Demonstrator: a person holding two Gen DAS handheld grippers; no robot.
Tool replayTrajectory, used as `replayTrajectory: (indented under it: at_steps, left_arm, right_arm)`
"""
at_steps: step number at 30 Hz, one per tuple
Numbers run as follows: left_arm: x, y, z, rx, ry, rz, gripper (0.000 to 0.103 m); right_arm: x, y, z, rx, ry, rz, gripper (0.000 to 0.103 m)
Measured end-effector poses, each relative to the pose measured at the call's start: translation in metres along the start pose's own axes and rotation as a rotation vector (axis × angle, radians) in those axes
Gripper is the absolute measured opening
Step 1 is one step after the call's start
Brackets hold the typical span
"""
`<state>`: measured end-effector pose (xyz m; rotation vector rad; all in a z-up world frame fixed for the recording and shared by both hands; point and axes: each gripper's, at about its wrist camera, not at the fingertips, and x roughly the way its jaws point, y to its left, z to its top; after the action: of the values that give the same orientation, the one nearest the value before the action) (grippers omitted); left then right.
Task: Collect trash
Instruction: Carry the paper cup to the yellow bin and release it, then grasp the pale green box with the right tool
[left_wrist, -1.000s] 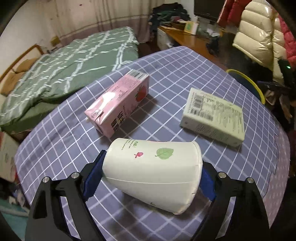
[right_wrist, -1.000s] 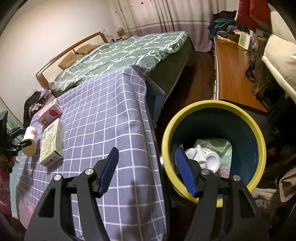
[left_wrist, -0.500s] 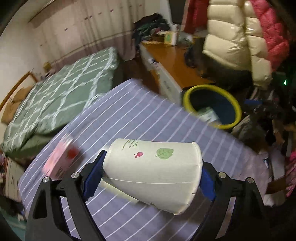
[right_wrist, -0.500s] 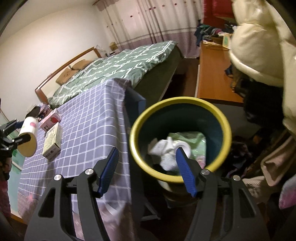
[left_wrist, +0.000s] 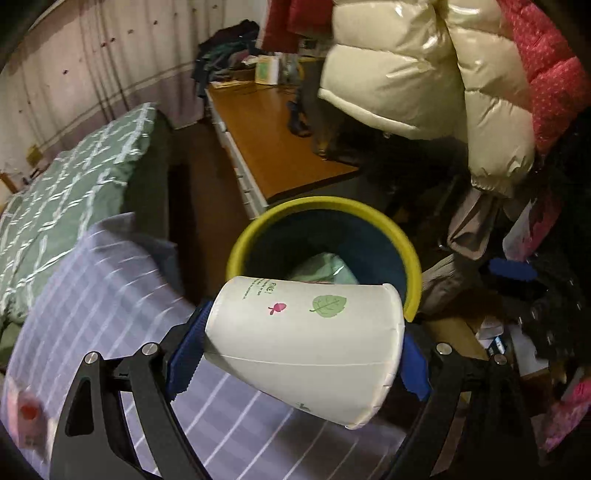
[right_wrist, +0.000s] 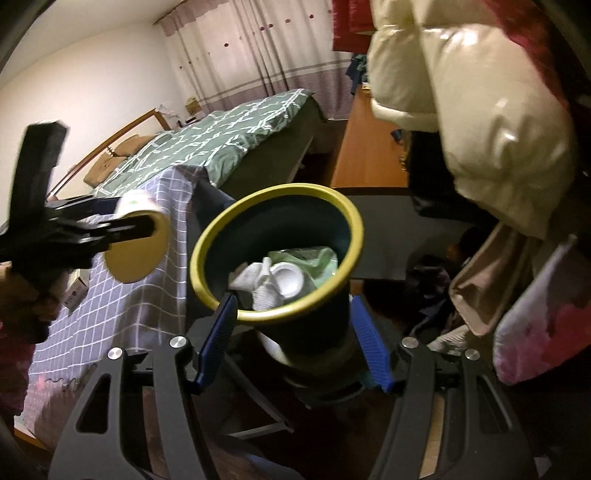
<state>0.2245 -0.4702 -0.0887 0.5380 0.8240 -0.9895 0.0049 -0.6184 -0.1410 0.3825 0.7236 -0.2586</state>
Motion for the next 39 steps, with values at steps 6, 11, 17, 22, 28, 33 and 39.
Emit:
replayTrajectory:
  at_steps: [6, 11, 17, 22, 28, 33, 39]
  left_arm:
    - [0.043, -0.032, 0.023, 0.005, 0.012, -0.04, 0.087]
    - [0.067, -0.036, 0.033, -0.039, 0.019, -0.039, 0.093]
    - [0.049, -0.022, 0.027, -0.103, 0.009, -0.033, 0.094]
    - [-0.02, 0.015, -0.003, -0.213, -0.096, -0.016, 0.097]
    - [-0.104, 0.077, -0.067, -0.361, -0.207, 0.072, 0.098]
    - [-0.174, 0.13, -0.143, -0.498, -0.305, 0.241, 0.098]
    - [-0.231, 0.192, -0.234, -0.637, -0.358, 0.456, 0.098]
  right_arm:
    - [-0.005, -0.013, -0.004, 0.024, -0.001, -0.011, 0.061]
    - [-0.003, -0.013, -0.007, 0.033, 0.006, -0.006, 0.061]
    - [0.001, -0.007, -0.009, 0.029, 0.017, 0.01, 0.062]
    - [0.004, 0.004, -0.01, 0.012, 0.022, 0.03, 0.062]
    - [0.015, 0.039, -0.01, -0.05, 0.05, 0.056, 0.064]
    - [0.025, 0.089, -0.008, -0.134, 0.065, 0.111, 0.064]
    - [0.036, 0.169, -0.005, -0.26, 0.078, 0.193, 0.065]
